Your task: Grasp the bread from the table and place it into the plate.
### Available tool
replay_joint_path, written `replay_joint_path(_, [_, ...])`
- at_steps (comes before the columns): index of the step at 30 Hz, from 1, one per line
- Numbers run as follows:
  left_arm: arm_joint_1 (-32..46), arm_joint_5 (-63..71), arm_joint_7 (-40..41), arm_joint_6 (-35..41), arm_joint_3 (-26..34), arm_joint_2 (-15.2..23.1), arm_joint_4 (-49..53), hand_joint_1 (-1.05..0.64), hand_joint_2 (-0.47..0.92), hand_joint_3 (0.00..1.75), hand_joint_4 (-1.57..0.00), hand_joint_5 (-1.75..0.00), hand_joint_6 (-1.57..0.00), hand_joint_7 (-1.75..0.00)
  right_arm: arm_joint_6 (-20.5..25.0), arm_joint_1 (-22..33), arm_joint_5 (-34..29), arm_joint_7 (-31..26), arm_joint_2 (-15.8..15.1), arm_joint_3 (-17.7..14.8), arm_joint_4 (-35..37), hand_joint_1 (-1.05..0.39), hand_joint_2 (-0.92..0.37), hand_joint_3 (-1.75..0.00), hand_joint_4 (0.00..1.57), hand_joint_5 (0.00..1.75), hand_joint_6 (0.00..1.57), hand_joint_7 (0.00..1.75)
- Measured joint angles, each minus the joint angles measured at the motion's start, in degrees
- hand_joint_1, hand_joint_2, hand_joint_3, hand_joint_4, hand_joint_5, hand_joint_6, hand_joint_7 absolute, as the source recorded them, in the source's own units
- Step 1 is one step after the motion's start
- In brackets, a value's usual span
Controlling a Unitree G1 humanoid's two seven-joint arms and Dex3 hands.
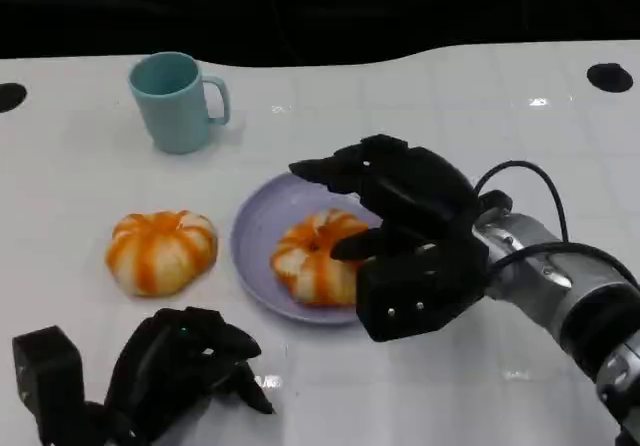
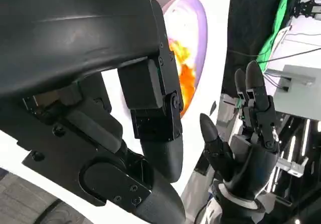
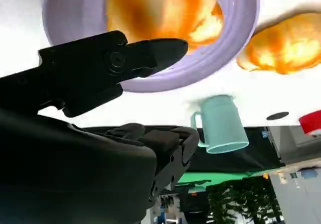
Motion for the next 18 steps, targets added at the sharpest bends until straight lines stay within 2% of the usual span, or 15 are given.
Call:
replay_joint_path(5, [0.1,0.1,0.0,-0.3,-0.3,0.0,0.0,-1.05,0.72,0.01,-1.57,-0.60,-1.57,-0.21,0.5,1.5,0.5,1.5,-1.1,-0.1,-2.9,-0.75,-0.92,-0.19,0.01,0.38,0.22,0.00])
replay_joint_path(10, [0.0,0.1,0.0,-0.6,-0.3,0.0,0.2,-1.05,0.72,0.00,-1.57,-0.60,-1.57,-0.21,0.4,2.5,1.2,2.4,-3.0,-0.8,-5.9,-0.72,-0.92,-0.17,0.06,0.42,0.25,0.02])
replay_joint_path(14, [-0.5,-0.1,0.0,-0.6,-0.1,0.0,0.9,-1.05,0.72,0.00,-1.57,-0.60,-1.57,-0.20,-1.9,4.9,2.0,1.7,-4.4,-1.7,-8.6,-0.59,-0.92,-0.08,0.16,0.50,0.35,0.05])
replay_joint_path(18, [-0.7,-0.1,0.0,-0.6,0.0,0.0,1.1,-1.05,0.73,0.01,-1.57,-0.60,-1.57,-0.21,-4.8,7.7,2.4,-1.7,-5.3,-2.7,-10.2,-0.46,-0.91,-0.04,0.27,0.56,0.45,0.08])
